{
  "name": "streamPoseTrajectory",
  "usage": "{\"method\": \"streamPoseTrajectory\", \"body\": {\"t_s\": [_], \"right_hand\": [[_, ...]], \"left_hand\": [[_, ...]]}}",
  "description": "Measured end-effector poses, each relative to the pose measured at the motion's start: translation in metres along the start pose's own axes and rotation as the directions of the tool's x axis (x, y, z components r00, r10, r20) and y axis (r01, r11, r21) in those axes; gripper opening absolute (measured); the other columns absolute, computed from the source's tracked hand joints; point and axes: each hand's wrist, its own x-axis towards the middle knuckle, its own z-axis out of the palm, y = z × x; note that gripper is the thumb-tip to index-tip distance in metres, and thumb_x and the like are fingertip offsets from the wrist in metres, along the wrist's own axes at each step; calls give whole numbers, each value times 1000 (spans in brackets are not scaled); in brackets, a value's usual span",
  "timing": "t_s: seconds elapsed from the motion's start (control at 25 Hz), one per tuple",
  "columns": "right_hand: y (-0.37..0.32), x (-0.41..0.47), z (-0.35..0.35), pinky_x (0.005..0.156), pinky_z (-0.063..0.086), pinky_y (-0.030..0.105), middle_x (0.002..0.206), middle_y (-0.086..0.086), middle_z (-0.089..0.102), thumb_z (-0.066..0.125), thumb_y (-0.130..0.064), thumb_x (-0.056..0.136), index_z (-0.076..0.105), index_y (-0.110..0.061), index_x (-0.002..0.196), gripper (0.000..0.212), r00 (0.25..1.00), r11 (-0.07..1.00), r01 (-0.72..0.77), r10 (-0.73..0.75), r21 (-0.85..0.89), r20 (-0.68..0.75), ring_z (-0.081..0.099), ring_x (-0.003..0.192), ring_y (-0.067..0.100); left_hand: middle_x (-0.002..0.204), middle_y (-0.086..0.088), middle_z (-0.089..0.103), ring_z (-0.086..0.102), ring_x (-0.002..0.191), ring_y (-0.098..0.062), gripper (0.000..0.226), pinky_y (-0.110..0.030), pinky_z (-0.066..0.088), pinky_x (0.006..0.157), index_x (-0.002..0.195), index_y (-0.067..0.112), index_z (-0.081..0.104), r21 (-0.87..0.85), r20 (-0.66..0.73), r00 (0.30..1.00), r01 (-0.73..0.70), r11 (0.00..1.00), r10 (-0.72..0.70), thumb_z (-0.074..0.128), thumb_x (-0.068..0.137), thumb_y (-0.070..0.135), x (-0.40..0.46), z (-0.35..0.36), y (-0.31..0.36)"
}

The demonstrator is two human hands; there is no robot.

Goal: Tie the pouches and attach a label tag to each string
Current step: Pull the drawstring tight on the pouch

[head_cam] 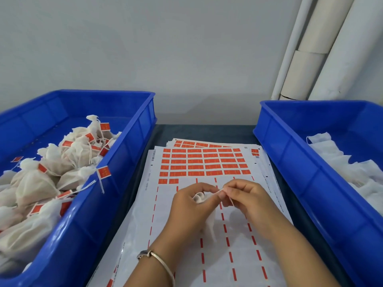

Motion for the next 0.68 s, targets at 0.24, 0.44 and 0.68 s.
{"method": "streamPoseTrajectory", "body": {"t_s": [0.24, 0.44, 0.68], "right_hand": [[-2, 1, -6, 65, 54, 25, 63, 8, 60, 57, -9, 86, 72, -14, 68, 24, 997, 829, -56, 71, 557, -6, 58, 58, 16], [0, 4, -4, 52, 51, 26, 60, 4, 52, 65, -14, 71, 68, -7, 70, 8, 965, 342, -230, 203, 911, 168, 51, 50, 13], [4, 9, -4, 60, 57, 30, 97, 8, 73, 70, -26, 69, 72, -13, 105, 38, 965, 533, -218, 245, 818, 97, 70, 69, 16]], "left_hand": [[76, 19, 65, 58, 77, 7, 17, -5, 43, 54, 65, 26, 68, -140, -13, 999, 40, 989, -42, 68, 82, 27, -1, -3, -2], [68, 9, 66, 60, 71, 0, 33, -7, 43, 63, 59, 26, 70, -233, 222, 971, 139, 963, -86, 59, 86, 10, -2, -1, 6], [76, 10, 69, 62, 79, 1, 31, -22, 40, 76, 65, 27, 75, -348, 181, 975, 185, 919, -128, 59, 85, 9, -2, -1, 1]]}}
